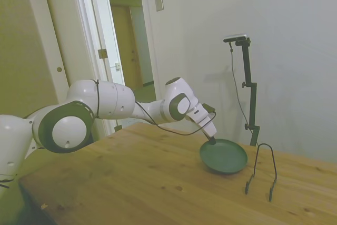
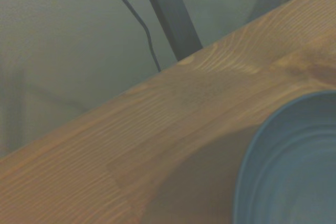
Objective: Unload the plate
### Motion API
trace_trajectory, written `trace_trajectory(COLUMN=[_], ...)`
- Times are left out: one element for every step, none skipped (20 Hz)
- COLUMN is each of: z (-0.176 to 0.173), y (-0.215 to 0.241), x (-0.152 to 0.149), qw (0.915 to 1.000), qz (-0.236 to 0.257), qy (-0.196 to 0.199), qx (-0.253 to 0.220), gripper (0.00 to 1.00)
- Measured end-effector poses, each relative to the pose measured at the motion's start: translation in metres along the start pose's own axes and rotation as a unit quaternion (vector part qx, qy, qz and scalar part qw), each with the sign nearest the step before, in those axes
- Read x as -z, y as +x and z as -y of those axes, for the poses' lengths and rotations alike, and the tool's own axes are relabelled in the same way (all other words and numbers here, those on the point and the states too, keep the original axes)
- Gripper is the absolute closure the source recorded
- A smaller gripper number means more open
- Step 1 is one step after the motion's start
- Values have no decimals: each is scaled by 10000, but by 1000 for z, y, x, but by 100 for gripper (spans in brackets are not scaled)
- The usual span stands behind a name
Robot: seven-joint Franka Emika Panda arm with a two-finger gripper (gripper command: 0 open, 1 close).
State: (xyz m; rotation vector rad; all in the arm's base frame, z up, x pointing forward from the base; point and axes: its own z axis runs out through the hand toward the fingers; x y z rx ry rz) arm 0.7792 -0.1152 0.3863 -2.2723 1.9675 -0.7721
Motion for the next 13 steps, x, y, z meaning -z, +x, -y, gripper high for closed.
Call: trace_trajectory(z=[0, 1, 2, 3, 6, 9, 14, 18, 21, 23, 22, 20, 14], y=[0, 1, 1, 2, 3, 4, 5, 6, 6, 4, 1, -2, -5], x=[1, 3, 6, 10, 16, 28, 46, 73, 105, 135, 166, 196, 222], qw=[10000, 10000, 10000, 10000, 9999, 9998, 9995, 9991, 9988, 9985, 9981, 9977, 9973], qz=[-1, -4, -5, -2, 10, 27, 48, 72, 117, 174, 249, 334, 405], qy=[10, 24, 42, 69, 117, 192, 303, 418, 479, 516, 537, 536, 506], qx=[-2, -3, -6, -15, -28, -39, -36, -16, 28, 85, 152, 226, 330], gripper=[0, 0, 0, 0, 0, 0, 0, 0, 0, 0, 0, 0, 0])
